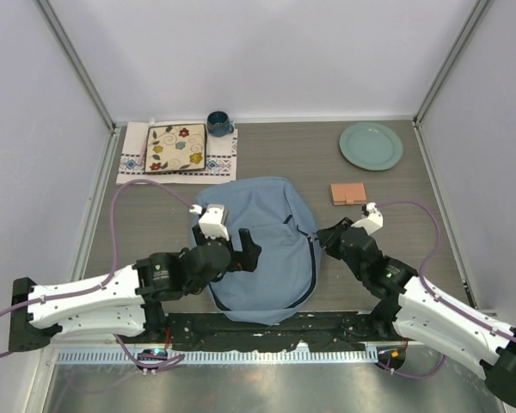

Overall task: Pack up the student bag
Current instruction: Zip the student bag at the center of the board, then unzip the student bag at the center of the board.

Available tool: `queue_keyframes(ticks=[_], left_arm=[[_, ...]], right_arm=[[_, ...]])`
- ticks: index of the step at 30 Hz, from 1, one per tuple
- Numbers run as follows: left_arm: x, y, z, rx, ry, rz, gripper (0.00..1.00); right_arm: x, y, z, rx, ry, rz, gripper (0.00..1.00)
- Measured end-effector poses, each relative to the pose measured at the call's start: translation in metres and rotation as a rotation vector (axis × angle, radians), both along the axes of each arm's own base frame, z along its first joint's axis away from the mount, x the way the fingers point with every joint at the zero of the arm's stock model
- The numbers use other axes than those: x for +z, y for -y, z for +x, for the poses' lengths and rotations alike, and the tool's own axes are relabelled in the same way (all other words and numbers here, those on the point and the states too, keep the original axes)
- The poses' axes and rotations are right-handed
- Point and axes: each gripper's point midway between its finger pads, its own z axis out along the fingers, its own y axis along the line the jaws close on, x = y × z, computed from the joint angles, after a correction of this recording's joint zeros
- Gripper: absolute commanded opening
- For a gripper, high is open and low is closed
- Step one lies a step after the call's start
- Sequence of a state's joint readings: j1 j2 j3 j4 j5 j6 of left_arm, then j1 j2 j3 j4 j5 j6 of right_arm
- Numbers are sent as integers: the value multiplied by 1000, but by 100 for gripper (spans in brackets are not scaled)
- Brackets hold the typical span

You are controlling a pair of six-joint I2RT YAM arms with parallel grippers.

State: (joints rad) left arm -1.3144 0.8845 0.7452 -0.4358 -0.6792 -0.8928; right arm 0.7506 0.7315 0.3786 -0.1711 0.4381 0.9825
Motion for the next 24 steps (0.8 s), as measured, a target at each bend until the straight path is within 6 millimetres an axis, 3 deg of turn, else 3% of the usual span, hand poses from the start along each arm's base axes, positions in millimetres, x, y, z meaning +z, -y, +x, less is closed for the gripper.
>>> queue_keyframes(ticks=[1, 4, 13, 21, 24], left_arm=[[3, -2, 4, 7, 1, 8, 100], [7, -5, 15, 26, -1, 59, 99], [-3, -3, 12, -5, -41, 165, 100], [9, -16, 7, -3, -38, 137, 100], [18, -17, 10, 3, -32, 131, 100]], right_arm=[[2, 2, -1, -4, 6, 9, 47], [6, 5, -4, -13, 14, 30, 63], [1, 0, -7, 34, -19, -16, 78], [-21, -23, -1, 139, -113, -118, 76], [-31, -25, -2, 154, -142, -137, 59]])
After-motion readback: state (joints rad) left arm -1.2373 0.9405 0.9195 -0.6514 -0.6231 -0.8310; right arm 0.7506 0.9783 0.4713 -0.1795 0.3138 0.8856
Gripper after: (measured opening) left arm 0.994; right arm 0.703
